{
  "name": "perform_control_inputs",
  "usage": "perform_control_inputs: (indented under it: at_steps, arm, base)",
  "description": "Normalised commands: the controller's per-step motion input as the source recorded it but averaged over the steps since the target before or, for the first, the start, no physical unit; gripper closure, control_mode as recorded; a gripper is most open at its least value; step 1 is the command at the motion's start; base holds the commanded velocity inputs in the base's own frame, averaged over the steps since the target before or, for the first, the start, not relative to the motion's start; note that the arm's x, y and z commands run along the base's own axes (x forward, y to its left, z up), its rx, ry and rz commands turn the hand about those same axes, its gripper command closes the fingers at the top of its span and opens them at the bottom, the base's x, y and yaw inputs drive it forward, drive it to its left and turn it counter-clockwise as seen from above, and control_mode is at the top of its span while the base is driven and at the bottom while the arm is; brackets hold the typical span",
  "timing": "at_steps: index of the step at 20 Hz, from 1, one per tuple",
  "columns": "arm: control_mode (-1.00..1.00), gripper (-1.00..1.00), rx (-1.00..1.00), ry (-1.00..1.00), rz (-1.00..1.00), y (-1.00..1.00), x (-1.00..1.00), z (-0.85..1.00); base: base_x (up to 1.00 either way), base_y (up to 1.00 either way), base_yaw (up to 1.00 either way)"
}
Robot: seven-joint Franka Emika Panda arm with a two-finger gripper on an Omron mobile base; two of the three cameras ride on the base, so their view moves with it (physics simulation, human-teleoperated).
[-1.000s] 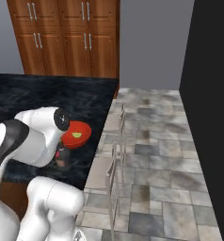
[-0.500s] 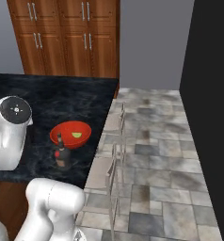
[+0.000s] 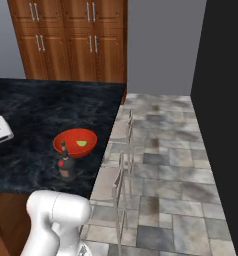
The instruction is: There is a bowl on the dining counter. Grab a lemon wedge from the fridge and place it in the bowl. Then get the liquor bottle and glass cup from the cabinet and place them next to the bowl.
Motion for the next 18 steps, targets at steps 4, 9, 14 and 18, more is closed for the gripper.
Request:
perform_control_inputs:
  at_steps: [4, 9, 14, 18]
  arm:
    - [1.00, -1.00, 0.00, 0.00, 0.00, 0.00, 0.00, 0.00]
    - [1.00, -1.00, 0.00, 0.00, 0.00, 0.00, 0.00, 0.00]
    - [1.00, -1.00, 0.00, 0.00, 0.00, 0.00, 0.00, 0.00]
    - [1.00, -1.00, 0.00, 0.00, 0.00, 0.00, 0.00, 0.00]
  base:
    - [-0.77, 0.01, 0.19]
    - [-0.88, 0.09, 0.40]
    - [-0.52, 0.29, 0.59]
    - [-0.05, 0.41, 0.72]
